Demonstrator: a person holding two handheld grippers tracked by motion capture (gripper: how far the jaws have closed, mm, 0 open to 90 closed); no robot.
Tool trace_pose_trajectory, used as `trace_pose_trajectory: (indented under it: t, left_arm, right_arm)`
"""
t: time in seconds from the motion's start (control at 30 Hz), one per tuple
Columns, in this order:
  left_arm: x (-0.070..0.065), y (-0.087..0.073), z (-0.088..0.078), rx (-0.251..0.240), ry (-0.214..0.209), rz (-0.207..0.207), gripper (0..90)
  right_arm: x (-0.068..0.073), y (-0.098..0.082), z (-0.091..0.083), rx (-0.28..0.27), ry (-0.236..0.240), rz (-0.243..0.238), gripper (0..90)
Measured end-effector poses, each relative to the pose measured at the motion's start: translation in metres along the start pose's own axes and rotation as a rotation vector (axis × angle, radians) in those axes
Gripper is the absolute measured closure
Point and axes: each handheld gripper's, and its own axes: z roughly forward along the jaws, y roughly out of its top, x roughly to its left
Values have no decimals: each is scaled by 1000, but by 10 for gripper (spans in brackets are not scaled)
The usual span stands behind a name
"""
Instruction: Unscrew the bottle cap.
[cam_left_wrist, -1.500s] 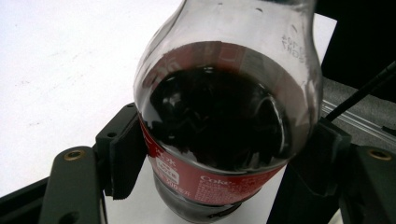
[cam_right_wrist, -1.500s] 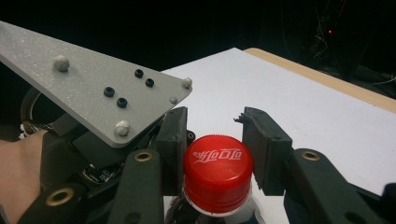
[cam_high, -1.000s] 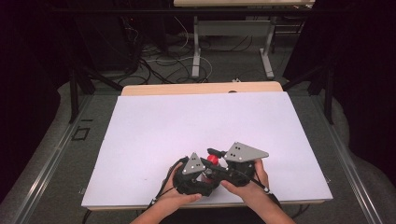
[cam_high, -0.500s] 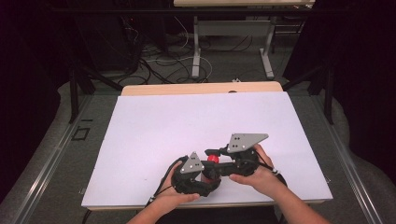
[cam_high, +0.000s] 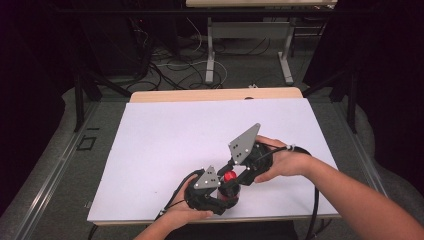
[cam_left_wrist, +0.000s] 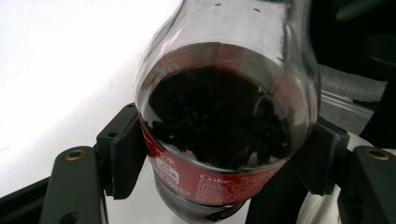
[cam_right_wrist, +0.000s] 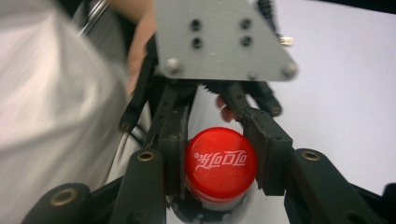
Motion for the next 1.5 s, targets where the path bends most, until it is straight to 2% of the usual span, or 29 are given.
trace_pose_trajectory:
  t: [0.07,0.13,0.17,0.2,0.23,0.27,0.37,0.43,0.5,0.53,0.57,0.6,0.63,0.67,0.73,0.8,0.83,0.9,1.03,1.07,1.13,1.17,1.2,1.3,1.33,1.37,1.4,1.47,1.5]
  left_arm:
    - [-2,1,0,-1,-8,10,290]
    - [-4,1,0,-7,-18,-1,291]
    - [-4,2,0,-8,-14,4,291]
    - [-3,2,0,-8,-15,6,291]
    - [-3,2,0,-8,-15,3,291]
    - [-2,2,0,-6,-11,8,291]
    - [-1,1,0,-4,-13,3,291]
    - [-1,0,0,-7,-5,4,291]
    - [1,-1,0,-10,-11,-10,290]
    - [2,-1,0,-11,1,-10,290]
    - [3,-1,-1,-12,3,-9,290]
    - [2,-2,-1,-18,2,-30,289]
    - [4,-2,-3,-13,3,-30,289]
    - [4,-2,-3,-21,11,-36,289]
    - [6,-1,-5,-29,30,-38,289]
    - [9,-1,-7,-42,44,-53,289]
    - [10,-1,-8,-36,54,-55,289]
    - [11,-2,-8,-46,67,-74,289]
    - [13,-2,-8,-37,98,-93,289]
    - [13,-3,-7,-49,118,-95,289]
    - [14,-3,-8,-35,128,-102,289]
    - [14,-3,-8,-37,132,-109,289]
    - [14,-3,-8,-41,139,-110,289]
    - [13,-3,-8,-42,155,-113,289]
    - [13,-3,-7,-52,170,-115,289]
    - [13,-3,-7,-45,174,-116,289]
    - [12,-3,-6,-39,177,-117,289]
    - [12,-4,-5,-44,187,-115,289]
    - [12,-4,-6,-34,185,-111,289]
  right_arm:
    - [-3,7,0,49,64,-71,611]
    - [-6,13,0,97,122,-136,610]
    - [-8,16,1,124,155,-185,609]
    - [-9,19,0,152,171,-220,609]
    - [-12,22,2,166,201,-279,608]
    - [-12,24,2,184,211,-298,607]
    - [-14,31,5,237,258,-405,607]
    - [-14,34,7,264,267,-431,606]
    - [-13,35,8,272,250,-414,595]
    - [-12,35,8,268,238,-414,575]
    - [-12,35,7,254,210,-406,527]
    - [-12,34,6,227,201,-382,483]
    - [-11,33,3,199,179,-364,480]
    - [-9,32,-1,171,140,-352,460]
    - [-5,29,-10,122,92,-279,443]
    - [0,25,-19,58,12,-198,406]
    - [3,22,-22,27,-40,-149,403]
    - [9,17,-26,-34,-154,6,383]
    - [24,7,-25,-168,-418,192,385]
    - [28,5,-24,-206,-483,238,385]
    - [36,1,-19,-296,-532,334,385]
    - [40,0,-16,-321,-580,382,385]
    - [45,-1,-14,-329,-631,413,388]
    - [55,-1,-1,-340,-744,504,394]
    - [57,-2,3,-338,-752,555,393]
    - [57,-2,7,-353,-767,583,400]
    - [58,-2,11,-346,-792,596,425]
    - [59,-1,18,-365,-798,637,476]
    - [59,-1,22,-372,-797,640,492]
